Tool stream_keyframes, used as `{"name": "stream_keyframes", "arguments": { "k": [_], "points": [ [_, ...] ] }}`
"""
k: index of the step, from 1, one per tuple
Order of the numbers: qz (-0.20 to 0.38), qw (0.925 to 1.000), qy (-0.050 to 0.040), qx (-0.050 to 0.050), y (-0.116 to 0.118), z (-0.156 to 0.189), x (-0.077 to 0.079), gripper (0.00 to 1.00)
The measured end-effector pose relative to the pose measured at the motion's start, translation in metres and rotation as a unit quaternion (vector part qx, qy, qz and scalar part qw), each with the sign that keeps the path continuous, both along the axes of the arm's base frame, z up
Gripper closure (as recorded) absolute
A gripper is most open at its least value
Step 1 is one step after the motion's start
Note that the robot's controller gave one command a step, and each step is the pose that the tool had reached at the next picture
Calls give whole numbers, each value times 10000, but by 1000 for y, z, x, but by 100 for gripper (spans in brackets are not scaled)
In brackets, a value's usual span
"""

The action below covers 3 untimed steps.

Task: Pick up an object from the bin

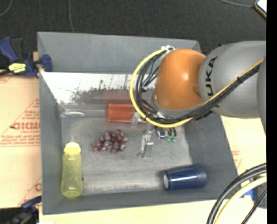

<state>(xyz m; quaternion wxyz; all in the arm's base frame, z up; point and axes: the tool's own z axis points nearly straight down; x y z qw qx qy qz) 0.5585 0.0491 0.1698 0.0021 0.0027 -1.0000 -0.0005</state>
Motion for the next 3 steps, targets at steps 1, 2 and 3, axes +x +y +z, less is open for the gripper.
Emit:
{"name": "stream_keyframes", "arguments": {
  "k": [1, 2, 3],
  "points": [
    [-10, 10000, -28, 2, 0, 3, 1, 0],
    [-413, 9991, -29, 11, 43, -100, 23, 0],
    [-204, 9998, -79, 1, 49, -47, 31, 0]
  ]
}}
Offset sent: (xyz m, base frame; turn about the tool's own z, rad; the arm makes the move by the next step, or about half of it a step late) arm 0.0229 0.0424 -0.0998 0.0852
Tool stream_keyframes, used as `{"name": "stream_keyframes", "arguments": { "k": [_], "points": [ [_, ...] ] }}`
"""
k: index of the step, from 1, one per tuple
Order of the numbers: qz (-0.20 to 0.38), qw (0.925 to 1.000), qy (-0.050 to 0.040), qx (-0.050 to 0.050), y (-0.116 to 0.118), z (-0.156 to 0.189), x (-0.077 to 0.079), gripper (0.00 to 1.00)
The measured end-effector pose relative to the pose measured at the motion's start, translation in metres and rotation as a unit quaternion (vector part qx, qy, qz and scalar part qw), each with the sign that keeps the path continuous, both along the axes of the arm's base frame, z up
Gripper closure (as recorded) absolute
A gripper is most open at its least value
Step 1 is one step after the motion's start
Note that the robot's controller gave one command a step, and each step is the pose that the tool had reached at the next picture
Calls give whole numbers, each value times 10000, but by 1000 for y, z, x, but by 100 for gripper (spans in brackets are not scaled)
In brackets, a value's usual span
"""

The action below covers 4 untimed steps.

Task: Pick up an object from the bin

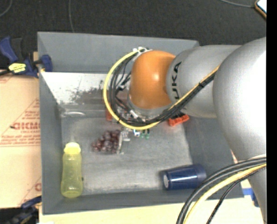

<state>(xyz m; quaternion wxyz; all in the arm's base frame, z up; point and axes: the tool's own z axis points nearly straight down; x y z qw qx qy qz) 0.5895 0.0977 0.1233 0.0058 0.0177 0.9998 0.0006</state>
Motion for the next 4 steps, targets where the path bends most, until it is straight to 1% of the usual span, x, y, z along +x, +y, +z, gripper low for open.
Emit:
{"name": "stream_keyframes", "arguments": {
  "k": [1, 2, 3, 4],
  "points": [
    [-150, 9999, 59, 9, -5, -44, -7, 0],
    [-408, 9992, 4, 19, 5, -52, -1, 0],
    [-187, 9998, 30, 7, -6, -44, -5, 100],
    [-189, 9998, 30, 8, -6, -44, -5, 100]
  ]
}}
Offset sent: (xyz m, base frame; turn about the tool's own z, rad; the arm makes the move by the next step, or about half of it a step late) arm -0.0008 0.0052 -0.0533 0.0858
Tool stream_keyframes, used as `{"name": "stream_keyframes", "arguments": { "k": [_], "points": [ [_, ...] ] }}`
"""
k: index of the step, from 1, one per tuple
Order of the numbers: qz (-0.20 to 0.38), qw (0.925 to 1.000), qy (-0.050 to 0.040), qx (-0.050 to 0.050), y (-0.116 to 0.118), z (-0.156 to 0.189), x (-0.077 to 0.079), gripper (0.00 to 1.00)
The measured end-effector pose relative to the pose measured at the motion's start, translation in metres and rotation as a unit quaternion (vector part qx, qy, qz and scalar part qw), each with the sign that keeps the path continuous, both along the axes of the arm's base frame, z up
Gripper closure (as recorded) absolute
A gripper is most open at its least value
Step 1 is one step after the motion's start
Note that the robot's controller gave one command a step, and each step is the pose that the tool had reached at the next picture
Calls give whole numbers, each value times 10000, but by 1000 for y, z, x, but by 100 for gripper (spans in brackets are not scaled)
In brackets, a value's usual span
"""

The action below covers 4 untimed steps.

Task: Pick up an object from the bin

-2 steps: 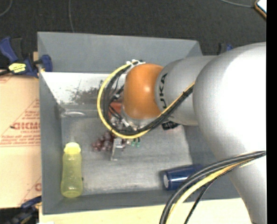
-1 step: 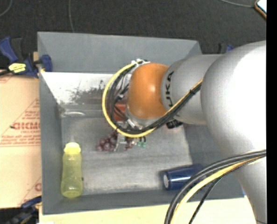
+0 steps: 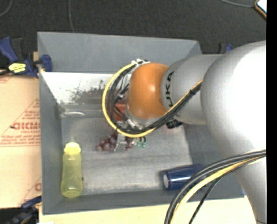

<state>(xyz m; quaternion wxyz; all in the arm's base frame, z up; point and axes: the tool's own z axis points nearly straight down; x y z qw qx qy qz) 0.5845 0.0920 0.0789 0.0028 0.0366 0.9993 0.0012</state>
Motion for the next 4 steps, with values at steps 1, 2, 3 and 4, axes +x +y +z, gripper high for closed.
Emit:
{"name": "stream_keyframes", "arguments": {
  "k": [1, 2, 3, 4],
  "points": [
    [-2, 10000, 22, -2, 0, 12, -1, 100],
    [-4, 10000, 1, 2, 0, 30, 0, 100],
    [-5, 10000, -8, 5, -1, 49, 0, 100],
    [-4, 10000, -14, 7, 0, 61, 0, 100]
  ]
}}
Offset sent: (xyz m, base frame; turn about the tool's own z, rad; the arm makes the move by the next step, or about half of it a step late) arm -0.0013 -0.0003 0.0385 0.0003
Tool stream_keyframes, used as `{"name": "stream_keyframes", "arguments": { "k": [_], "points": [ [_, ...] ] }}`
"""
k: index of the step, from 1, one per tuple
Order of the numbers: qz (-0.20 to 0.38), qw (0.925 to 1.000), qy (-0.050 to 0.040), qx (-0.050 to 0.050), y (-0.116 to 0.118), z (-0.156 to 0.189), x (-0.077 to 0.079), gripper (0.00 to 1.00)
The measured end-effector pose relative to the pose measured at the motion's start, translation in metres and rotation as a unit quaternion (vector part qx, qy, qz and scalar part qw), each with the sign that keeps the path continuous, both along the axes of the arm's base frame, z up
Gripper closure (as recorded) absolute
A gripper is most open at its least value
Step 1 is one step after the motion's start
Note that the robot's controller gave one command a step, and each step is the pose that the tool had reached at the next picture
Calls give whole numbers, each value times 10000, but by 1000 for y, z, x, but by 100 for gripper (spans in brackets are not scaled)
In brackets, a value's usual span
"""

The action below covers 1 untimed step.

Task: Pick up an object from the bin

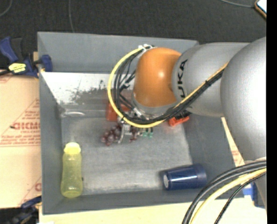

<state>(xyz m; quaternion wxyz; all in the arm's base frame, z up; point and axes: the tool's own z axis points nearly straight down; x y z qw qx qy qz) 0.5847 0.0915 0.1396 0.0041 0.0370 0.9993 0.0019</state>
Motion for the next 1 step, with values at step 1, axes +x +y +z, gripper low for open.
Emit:
{"name": "stream_keyframes", "arguments": {
  "k": [1],
  "points": [
    [-1, 10000, -8, 3, 0, 11, 0, 100]
  ]
}}
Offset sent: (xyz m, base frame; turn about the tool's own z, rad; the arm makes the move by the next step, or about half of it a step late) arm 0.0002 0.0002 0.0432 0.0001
